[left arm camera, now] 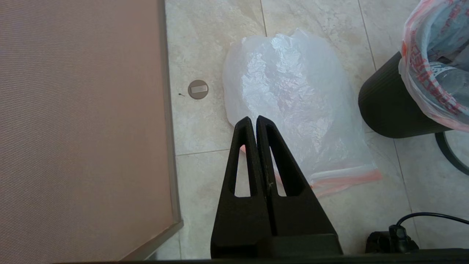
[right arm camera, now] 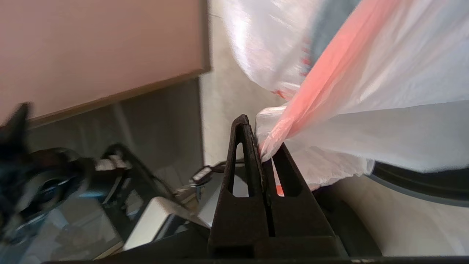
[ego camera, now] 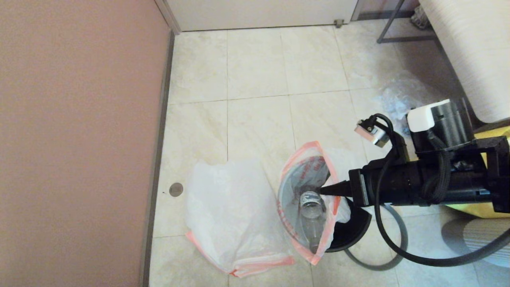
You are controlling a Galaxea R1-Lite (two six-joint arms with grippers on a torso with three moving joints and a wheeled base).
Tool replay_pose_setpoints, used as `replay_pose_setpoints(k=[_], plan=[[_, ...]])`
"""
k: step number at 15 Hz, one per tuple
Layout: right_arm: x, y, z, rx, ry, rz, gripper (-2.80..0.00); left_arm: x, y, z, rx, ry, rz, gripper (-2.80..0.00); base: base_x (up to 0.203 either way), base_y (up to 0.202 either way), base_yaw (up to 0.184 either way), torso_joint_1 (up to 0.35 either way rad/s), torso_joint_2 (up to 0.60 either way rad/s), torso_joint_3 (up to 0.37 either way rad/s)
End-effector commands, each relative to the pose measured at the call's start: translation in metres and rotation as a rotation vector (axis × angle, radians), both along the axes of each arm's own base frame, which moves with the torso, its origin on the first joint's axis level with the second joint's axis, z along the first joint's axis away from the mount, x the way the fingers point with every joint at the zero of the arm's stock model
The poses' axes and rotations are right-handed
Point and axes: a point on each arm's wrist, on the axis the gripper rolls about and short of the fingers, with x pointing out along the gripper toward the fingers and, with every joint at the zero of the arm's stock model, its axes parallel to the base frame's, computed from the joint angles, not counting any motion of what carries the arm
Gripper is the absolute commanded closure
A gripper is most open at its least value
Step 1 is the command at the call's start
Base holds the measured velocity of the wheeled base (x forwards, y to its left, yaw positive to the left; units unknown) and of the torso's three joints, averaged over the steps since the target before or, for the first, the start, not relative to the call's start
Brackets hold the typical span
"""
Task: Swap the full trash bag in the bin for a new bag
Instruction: Place the trash bag on the floor
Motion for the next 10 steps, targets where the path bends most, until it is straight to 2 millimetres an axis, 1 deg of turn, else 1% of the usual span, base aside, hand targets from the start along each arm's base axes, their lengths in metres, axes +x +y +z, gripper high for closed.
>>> replay_pose_setpoints(k=[1, 3, 7, 10], plan=[[-0.012, -0.004, 0.016, 0.034, -0.045, 0.015, 0.00, 0.001, 0.000, -0.002, 0.000, 0.008, -0.001, 0.00, 0.000, 0.000, 0.000, 0.000, 0.00, 0.000], [-0.021, -0.005, 0.024, 0.047, -0.070, 0.031, 0.00, 0.001, 0.000, -0.002, 0.000, 0.008, 0.000, 0.00, 0.000, 0.000, 0.000, 0.000, 0.00, 0.000], [-0.045, -0.007, 0.044, 0.098, -0.126, 0.074, 0.00, 0.001, 0.000, -0.002, 0.000, 0.008, 0.000, 0.00, 0.000, 0.000, 0.000, 0.000, 0.00, 0.000], [-0.059, -0.010, 0.053, 0.126, -0.152, 0.093, 0.00, 0.001, 0.000, -0.002, 0.000, 0.008, 0.000, 0.00, 0.000, 0.000, 0.000, 0.000, 0.00, 0.000]])
